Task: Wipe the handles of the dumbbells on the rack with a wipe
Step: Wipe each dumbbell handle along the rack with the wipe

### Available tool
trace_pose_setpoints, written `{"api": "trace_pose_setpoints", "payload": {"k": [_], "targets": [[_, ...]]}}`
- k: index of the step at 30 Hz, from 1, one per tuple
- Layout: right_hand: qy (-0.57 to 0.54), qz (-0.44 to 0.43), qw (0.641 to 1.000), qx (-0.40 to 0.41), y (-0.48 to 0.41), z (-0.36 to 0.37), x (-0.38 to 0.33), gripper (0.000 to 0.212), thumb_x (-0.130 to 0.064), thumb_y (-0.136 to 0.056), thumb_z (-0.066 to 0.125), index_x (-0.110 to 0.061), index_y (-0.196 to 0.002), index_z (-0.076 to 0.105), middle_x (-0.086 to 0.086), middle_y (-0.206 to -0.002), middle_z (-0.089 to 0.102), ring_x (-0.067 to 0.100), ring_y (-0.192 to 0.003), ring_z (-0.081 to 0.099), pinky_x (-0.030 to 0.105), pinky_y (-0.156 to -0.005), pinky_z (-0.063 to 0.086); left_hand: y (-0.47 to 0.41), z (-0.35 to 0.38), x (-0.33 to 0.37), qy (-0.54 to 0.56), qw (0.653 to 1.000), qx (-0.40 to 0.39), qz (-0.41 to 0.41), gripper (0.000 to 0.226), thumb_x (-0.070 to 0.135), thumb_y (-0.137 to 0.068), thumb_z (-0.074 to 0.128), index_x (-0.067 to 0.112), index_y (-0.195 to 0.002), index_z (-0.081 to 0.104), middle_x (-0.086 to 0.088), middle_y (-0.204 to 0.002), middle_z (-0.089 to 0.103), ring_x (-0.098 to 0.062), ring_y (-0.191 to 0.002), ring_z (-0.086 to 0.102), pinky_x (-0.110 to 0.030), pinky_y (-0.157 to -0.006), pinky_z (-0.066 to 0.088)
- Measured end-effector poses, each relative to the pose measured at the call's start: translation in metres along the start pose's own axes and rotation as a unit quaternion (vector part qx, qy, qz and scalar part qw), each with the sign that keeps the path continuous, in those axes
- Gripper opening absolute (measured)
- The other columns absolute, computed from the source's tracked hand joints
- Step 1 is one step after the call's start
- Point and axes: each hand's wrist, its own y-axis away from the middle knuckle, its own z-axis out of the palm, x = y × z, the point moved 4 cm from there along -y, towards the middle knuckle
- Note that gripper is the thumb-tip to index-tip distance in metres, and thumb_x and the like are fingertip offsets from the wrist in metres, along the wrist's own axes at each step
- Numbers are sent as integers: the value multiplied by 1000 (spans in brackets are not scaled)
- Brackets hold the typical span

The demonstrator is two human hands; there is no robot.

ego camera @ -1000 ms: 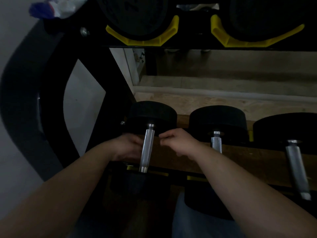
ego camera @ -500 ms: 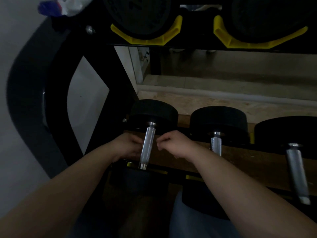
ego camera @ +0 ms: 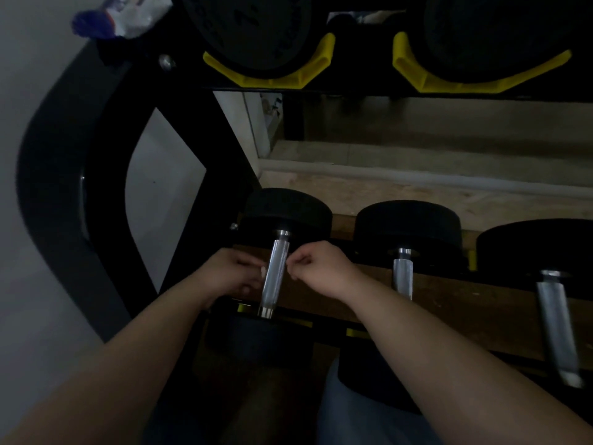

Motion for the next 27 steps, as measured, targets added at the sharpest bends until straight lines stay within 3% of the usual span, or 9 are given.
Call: {"api": "trace_pose_setpoints", "payload": {"k": [5, 8, 11, 14, 17, 19, 21, 24, 27], "targets": [[-25, -99, 993, 51, 5, 6, -15, 27, -35, -89, 74, -33, -116, 71, -18, -96, 67, -6, -93, 61, 12, -77, 44, 19, 6, 18, 61, 987, 117, 88, 9, 15, -89, 73, 20, -96, 76, 7, -71, 72, 2, -59, 63, -16, -55, 48], [-35, -135, 989, 47, 7, 10, -18, 31, -27, -90, 74, -33, -120, 70, -17, -95, 67, -6, -92, 62, 10, -80, 44, 31, 12, 24, 71, 985, 115, 105, 8, 16, -91, 71, 19, -96, 76, 9, -70, 72, 3, -60, 63, -19, -56, 47], [-32, -129, 990, 53, 4, 10, -14, 22, -27, -91, 73, -31, -112, 72, -15, -100, 67, -4, -94, 61, 12, -79, 43, 39, 14, 23, 56, 992, 67, 93, 15, 21, -99, 61, 23, -103, 75, 6, -86, 77, -4, -75, 70, -24, -66, 49], [-56, -49, 992, 98, -5, 7, -3, 14, -30, -94, 69, -30, -107, 74, -14, -104, 69, 0, -95, 62, 15, -74, 44, 46, 14, 24, 37, 985, 124, 116, 21, 18, -102, 54, 29, -103, 72, 5, -88, 77, -3, -77, 71, -21, -74, 56], [-216, 138, 963, 87, -13, 11, 16, 12, -27, -97, 64, -25, -105, 73, -2, -101, 71, 13, -80, 63, 24, -55, 45, 60, 11, 15, -27, 961, 249, 117, 22, 19, -98, 56, 34, -102, 71, 11, -85, 75, 5, -72, 67, -8, -63, 51], [-313, 206, 925, 59, -19, 20, 22, 11, -17, -97, 64, -17, -103, 73, 3, -94, 70, 13, -64, 53, 23, -43, 38, 64, 16, 8, -83, 961, 243, 105, 21, 24, -95, 57, 37, -102, 71, 12, -87, 74, 0, -71, 69, -19, -68, 58], [-388, 218, 894, 55, -25, 26, 21, 9, -8, -95, 63, -13, -99, 70, 4, -86, 66, 10, -53, 43, 20, -36, 31, 65, 18, 4, -96, 965, 229, 88, 20, 29, -94, 56, 38, -103, 72, 11, -86, 73, -7, -70, 71, -34, -71, 62], [-448, 197, 871, 41, -32, 30, 18, 16, -3, -98, 56, -15, -97, 67, 1, -77, 62, 6, -43, 38, 18, -36, 28, 64, 16, 7, -102, 962, 244, 74, 20, 31, -93, 57, 37, -104, 73, 11, -85, 71, -2, -62, 66, -22, -60, 58], [-354, 189, 915, -45, -26, 28, 25, 17, -2, -96, 60, -15, -100, 70, 2, -82, 67, 5, -44, 40, 19, -40, 29, 62, 16, 12, -122, 959, 246, 66, 17, 30, -92, 59, 39, -98, 72, 10, -74, 68, -2, -54, 62, -14, -47, 46]]}}
